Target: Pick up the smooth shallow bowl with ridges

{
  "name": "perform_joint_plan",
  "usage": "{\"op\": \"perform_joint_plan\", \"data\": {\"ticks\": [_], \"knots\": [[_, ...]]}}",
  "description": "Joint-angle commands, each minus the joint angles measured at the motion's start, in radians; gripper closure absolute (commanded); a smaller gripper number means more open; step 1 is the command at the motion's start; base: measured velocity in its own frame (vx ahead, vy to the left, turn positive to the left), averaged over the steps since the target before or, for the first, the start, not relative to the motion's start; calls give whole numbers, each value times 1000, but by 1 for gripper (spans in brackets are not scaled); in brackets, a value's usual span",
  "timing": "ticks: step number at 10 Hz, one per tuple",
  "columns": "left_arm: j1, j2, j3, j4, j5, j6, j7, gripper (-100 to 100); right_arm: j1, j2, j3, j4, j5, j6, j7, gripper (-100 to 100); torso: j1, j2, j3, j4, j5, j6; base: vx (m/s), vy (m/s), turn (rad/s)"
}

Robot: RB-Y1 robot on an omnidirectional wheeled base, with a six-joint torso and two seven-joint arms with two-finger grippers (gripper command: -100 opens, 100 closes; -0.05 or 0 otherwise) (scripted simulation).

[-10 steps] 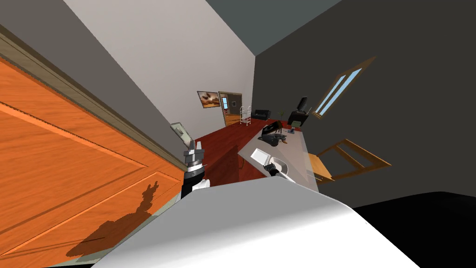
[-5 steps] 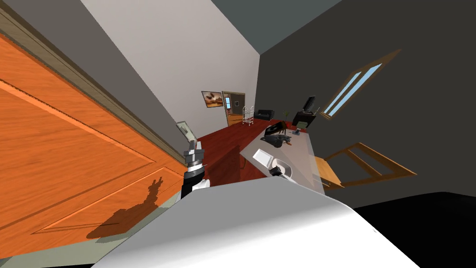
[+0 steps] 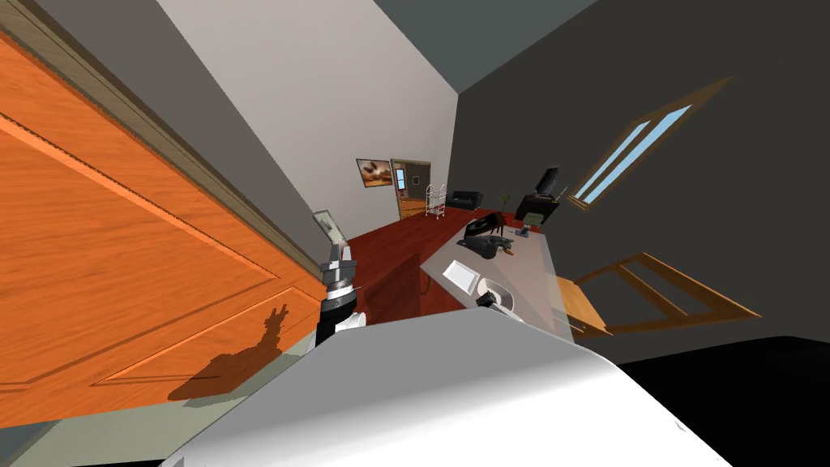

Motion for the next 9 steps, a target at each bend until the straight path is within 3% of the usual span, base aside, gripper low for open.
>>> {"op": "perform_joint_plan", "data": {"ticks": [1,5,7,8,9], "knots": [[0,0,0,0,0,0,0,0,-8,0,-5,50,42,9,10,-100,0,0,0,0,0,0,2,9,84],[0,0,0,0,0,0,0,0,-14,-9,15,139,79,59,64,-100,0,0,0,0,0,0,2,11,77],[0,0,0,0,0,0,0,0,-13,-5,13,150,94,55,53,-100,0,0,0,0,0,0,1,4,19],[0,0,0,0,0,0,0,0,-13,-5,14,151,93,57,55,0,0,0,0,0,0,0,0,0,0],[0,0,0,0,0,0,0,0,-23,30,18,160,125,83,40,-100,0,0,0,0,0,0,10,-85,15]]}}
